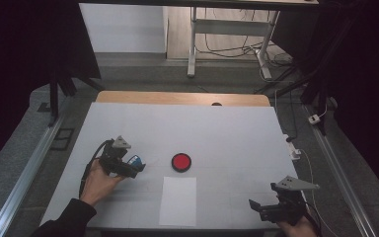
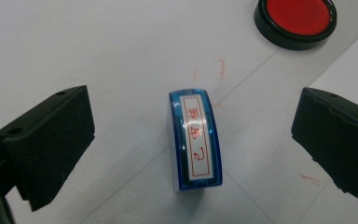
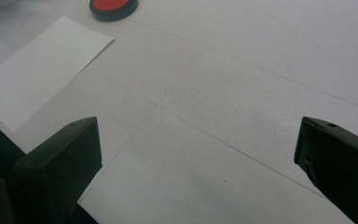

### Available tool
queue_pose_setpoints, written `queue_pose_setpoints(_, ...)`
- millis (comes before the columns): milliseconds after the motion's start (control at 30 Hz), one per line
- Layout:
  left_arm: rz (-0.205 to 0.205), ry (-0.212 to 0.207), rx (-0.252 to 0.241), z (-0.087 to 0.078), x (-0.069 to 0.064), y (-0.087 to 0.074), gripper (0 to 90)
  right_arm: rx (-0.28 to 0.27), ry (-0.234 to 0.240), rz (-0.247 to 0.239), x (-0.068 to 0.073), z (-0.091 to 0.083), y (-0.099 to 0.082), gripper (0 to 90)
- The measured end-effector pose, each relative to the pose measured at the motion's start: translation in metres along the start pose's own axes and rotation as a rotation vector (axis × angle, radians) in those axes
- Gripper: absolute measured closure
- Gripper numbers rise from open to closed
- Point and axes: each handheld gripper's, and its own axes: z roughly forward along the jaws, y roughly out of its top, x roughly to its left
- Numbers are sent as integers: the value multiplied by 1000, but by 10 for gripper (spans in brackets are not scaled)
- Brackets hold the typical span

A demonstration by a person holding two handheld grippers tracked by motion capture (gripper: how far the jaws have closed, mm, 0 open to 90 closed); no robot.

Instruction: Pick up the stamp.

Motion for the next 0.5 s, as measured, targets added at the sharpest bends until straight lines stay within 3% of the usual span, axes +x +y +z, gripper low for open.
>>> queue_pose_setpoints(267,2,5,66,10,1,-5,0,3,0,-6,0,0,0,11)
queue_pose_setpoints(500,20,37,71,7,0,-5,73,7,-1,-8,1,0,0,11)
